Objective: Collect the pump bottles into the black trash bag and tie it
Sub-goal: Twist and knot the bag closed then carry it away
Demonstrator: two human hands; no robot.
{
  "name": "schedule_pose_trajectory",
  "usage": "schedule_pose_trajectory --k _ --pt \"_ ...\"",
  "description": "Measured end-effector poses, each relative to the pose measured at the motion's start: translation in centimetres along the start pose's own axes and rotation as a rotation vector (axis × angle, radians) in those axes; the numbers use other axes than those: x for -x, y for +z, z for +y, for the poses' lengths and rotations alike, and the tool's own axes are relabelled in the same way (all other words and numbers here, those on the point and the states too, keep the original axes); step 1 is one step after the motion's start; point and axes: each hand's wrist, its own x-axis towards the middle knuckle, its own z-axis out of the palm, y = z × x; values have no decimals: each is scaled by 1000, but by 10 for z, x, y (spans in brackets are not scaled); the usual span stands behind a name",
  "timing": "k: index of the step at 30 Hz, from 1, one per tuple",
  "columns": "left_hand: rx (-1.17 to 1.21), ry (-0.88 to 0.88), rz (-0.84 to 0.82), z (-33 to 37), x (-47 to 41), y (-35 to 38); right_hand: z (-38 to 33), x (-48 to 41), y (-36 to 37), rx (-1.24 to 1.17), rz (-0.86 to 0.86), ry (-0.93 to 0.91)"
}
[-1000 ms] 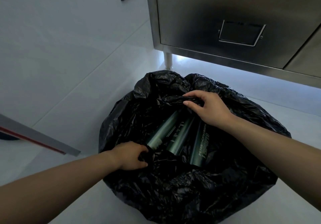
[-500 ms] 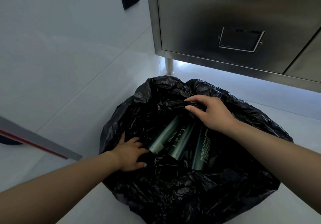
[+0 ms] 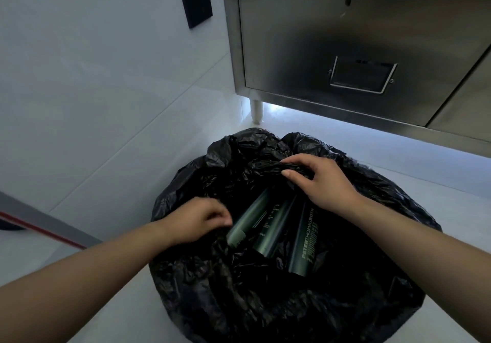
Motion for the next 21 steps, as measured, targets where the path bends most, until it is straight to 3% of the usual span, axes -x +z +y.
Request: schedule_pose_trajectory --k 6,8,9,13,15,18,21 --pt "593 87 735 46 -32 -82 4 -8 -12 -69 121 15" --pt "629 93 846 46 -34 -99 3 -12 -18 -109 180 21" --pt "594 85 795 43 -33 -101 3 -13 -20 -124 206 20" --pt "291 -114 201 12 -10 -72 1 -17 -24 -153 256 1" --pt "298 -191 164 2 1 -58 3 -18 -22 -165 252 -2" --pt "216 -137 228 8 0 -47 6 -17 -17 -168 227 6" --pt "205 -31 69 29 -6 -32 5 -17 -13 -147 199 11"
